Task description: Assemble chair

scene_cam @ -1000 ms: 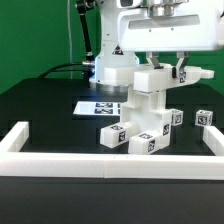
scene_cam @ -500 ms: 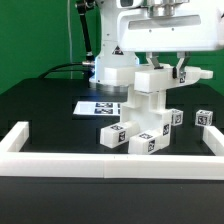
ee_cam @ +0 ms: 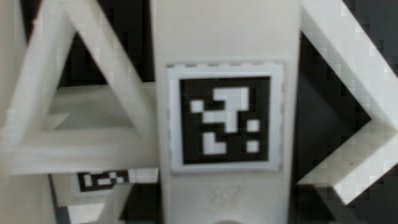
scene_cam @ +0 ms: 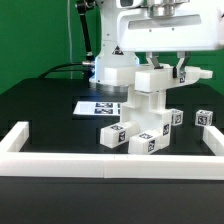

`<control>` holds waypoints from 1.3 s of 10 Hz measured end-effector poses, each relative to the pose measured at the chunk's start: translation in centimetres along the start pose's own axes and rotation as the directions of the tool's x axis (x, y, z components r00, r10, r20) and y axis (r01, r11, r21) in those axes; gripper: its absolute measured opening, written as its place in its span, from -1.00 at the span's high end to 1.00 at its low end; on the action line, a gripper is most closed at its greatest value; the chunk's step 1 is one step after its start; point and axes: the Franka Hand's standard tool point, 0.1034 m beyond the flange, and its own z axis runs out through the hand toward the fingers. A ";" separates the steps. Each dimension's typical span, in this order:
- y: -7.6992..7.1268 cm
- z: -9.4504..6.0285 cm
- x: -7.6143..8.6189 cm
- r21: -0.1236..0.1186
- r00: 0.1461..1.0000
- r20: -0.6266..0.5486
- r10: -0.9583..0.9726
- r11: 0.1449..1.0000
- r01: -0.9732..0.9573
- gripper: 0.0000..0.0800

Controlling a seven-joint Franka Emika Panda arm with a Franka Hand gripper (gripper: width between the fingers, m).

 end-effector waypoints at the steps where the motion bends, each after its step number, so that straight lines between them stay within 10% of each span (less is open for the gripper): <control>1: 0.0 0.0 0.0 0.000 1.000 0.000 -0.001 1.000 0.001 0.27; 13: 0.2 -0.2 0.3 0.001 1.000 0.000 -0.018 1.000 0.018 0.27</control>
Offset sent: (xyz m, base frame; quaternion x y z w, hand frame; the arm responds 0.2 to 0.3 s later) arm -0.0072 -0.0027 0.0000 -0.0018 -0.0028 -0.0058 1.0000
